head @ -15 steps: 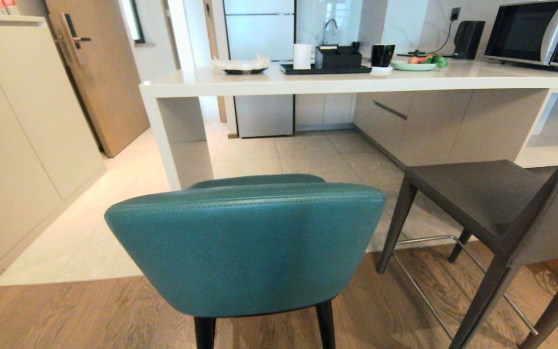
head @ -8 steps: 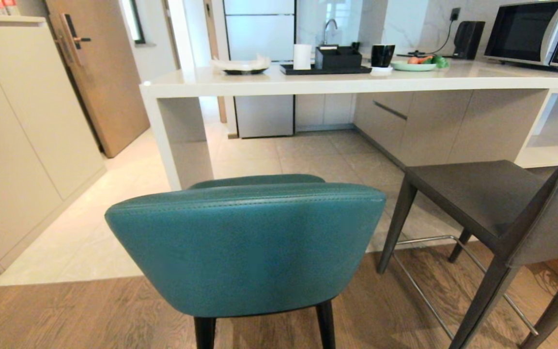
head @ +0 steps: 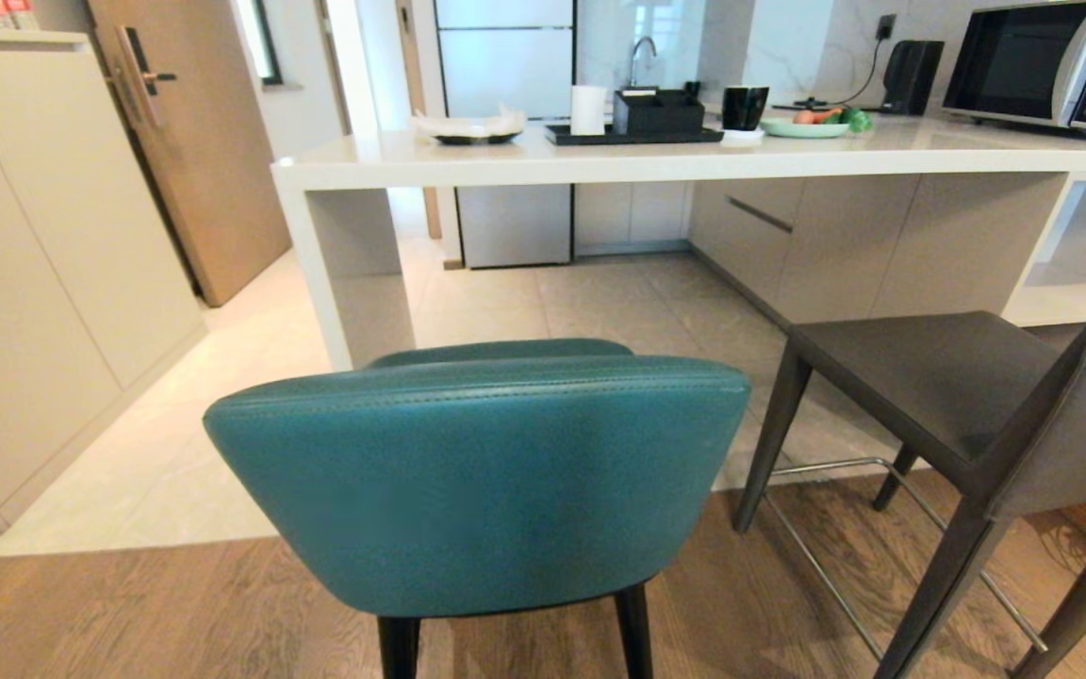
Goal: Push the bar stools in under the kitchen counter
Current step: Push the gray chair back under the dining table
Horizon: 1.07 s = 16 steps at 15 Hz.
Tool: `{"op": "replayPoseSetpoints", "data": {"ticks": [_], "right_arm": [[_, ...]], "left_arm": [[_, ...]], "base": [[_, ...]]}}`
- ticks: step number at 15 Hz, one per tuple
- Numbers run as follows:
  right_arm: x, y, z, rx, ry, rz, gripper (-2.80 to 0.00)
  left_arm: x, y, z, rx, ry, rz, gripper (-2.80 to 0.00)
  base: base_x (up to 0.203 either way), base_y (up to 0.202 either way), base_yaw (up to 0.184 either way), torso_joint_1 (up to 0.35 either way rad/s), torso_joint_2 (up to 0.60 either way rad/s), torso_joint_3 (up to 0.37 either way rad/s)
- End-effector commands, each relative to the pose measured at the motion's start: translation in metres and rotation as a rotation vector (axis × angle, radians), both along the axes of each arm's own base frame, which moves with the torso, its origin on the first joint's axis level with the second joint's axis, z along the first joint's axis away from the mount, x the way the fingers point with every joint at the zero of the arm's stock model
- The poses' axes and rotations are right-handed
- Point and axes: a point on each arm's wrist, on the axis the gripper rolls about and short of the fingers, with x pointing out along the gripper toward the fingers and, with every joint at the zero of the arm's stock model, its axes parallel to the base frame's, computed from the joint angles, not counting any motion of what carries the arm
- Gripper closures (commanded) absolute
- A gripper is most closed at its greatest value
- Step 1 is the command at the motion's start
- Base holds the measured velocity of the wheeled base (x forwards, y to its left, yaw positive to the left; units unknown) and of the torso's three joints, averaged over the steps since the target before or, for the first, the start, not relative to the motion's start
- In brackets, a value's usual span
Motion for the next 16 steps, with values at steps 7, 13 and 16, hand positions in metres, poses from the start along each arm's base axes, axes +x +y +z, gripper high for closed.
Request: {"op": "replayPoseSetpoints", "data": {"ticks": [7, 13, 16], "right_arm": [[0.0004, -0.0002, -0.0006, 0.063, 0.003, -0.009, 0.00], [0.0004, -0.0002, -0.0006, 0.062, 0.003, -0.008, 0.00], [0.0004, -0.0002, -0.0006, 0.062, 0.003, -0.008, 0.00]], "left_arm": [[-0.0034, 0.0012, -0.0046, 0.110, 0.106, 0.043, 0.00], [-0.0035, 0.0010, -0.0044, 0.111, 0.105, 0.032, 0.00], [-0.0035, 0.0010, -0.0044, 0.110, 0.105, 0.034, 0.00]], "base": [[0.000, 0.000, 0.000, 0.000, 0.00, 0.000], [0.000, 0.000, 0.000, 0.000, 0.00, 0.000], [0.000, 0.000, 0.000, 0.000, 0.00, 0.000]]}}
